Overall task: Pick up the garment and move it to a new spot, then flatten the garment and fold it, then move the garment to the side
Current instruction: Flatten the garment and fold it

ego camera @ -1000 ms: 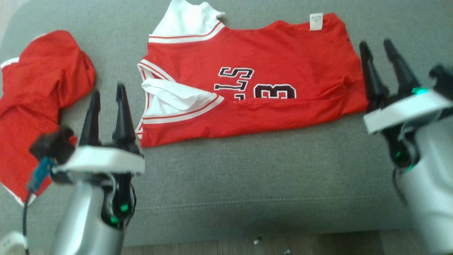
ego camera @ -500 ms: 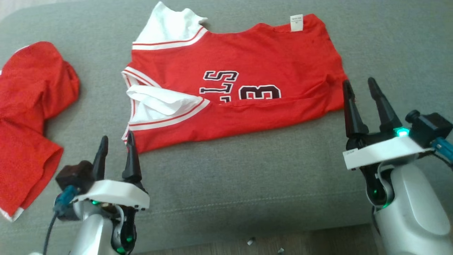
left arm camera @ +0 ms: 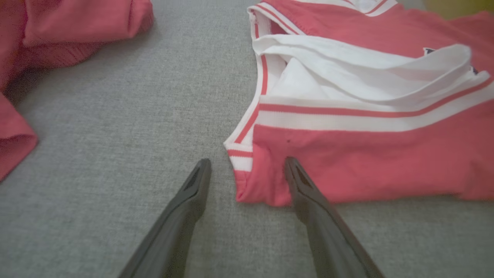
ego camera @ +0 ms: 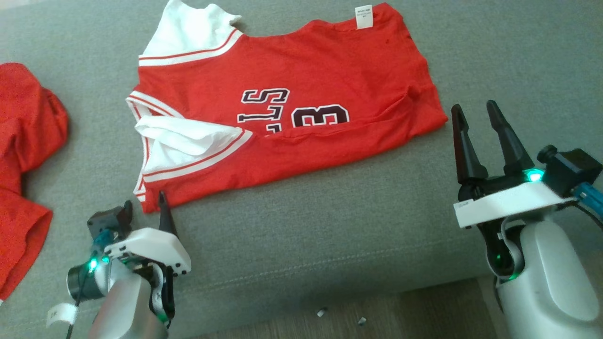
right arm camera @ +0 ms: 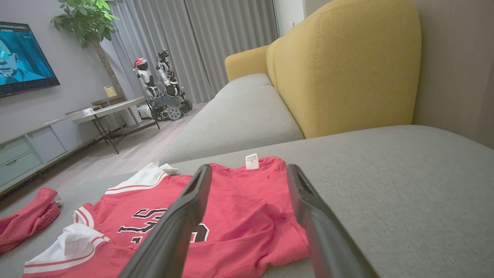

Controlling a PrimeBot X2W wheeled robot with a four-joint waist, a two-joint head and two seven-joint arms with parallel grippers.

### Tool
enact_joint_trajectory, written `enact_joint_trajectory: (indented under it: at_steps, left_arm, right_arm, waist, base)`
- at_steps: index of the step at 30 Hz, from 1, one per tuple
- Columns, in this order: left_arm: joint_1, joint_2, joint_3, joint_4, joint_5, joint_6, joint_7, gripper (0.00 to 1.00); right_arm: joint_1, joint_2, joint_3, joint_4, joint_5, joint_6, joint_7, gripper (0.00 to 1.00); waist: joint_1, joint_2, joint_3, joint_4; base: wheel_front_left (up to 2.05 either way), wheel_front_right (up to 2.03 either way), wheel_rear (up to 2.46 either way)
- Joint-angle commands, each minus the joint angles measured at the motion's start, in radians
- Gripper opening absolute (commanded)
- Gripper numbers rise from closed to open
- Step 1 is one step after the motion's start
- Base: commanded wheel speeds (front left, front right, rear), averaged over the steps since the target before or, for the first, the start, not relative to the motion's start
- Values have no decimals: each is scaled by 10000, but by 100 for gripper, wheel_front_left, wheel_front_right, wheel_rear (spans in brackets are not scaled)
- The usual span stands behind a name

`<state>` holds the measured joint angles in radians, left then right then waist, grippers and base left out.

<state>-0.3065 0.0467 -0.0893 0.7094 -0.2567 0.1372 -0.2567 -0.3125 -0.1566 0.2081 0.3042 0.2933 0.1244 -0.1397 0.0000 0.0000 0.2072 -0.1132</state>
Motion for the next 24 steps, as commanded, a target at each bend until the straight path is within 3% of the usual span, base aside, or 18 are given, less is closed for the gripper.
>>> enact_joint_trajectory:
  at_steps: [1, 7, 9, 11, 15, 24]
  left_arm:
    - [-424, 202, 327, 46, 20, 20, -51, 100]
    - [-938, 206, 381, 939, -148, -115, -51, 100]
    - [-1076, 201, 363, 1131, -179, -195, -51, 5]
    - [-1139, 196, 354, 1212, -204, -253, -51, 0]
    - [-1302, 208, 387, 1121, -207, -369, -51, 0]
    - [-904, 155, 542, -531, 12, -455, -51, 0]
  right_arm:
    - [-40, 89, 112, -403, -110, 63, 62, 100]
    - [-2, 139, -142, -402, -232, 63, 226, 100]
    - [2, 156, -218, -386, -264, 63, 267, 100]
    - [0, 167, -255, -379, -277, 63, 282, 100]
    - [-16, 226, -483, -275, -309, 63, 399, 100]
    - [-302, 531, -1376, 518, -388, 63, 1060, 100]
  waist:
    - [0, 0, 50, -68]
    - [0, 0, 180, -79]
    - [0, 0, 217, -39]
    - [0, 0, 237, -13]
    - [0, 0, 293, 147]
    - [0, 0, 347, 672]
  base:
    - [0, 0, 0]
    - [0, 0, 0]
    - [0, 0, 0]
    - [0, 0, 0]
    - [0, 0, 0]
    - [0, 0, 0]
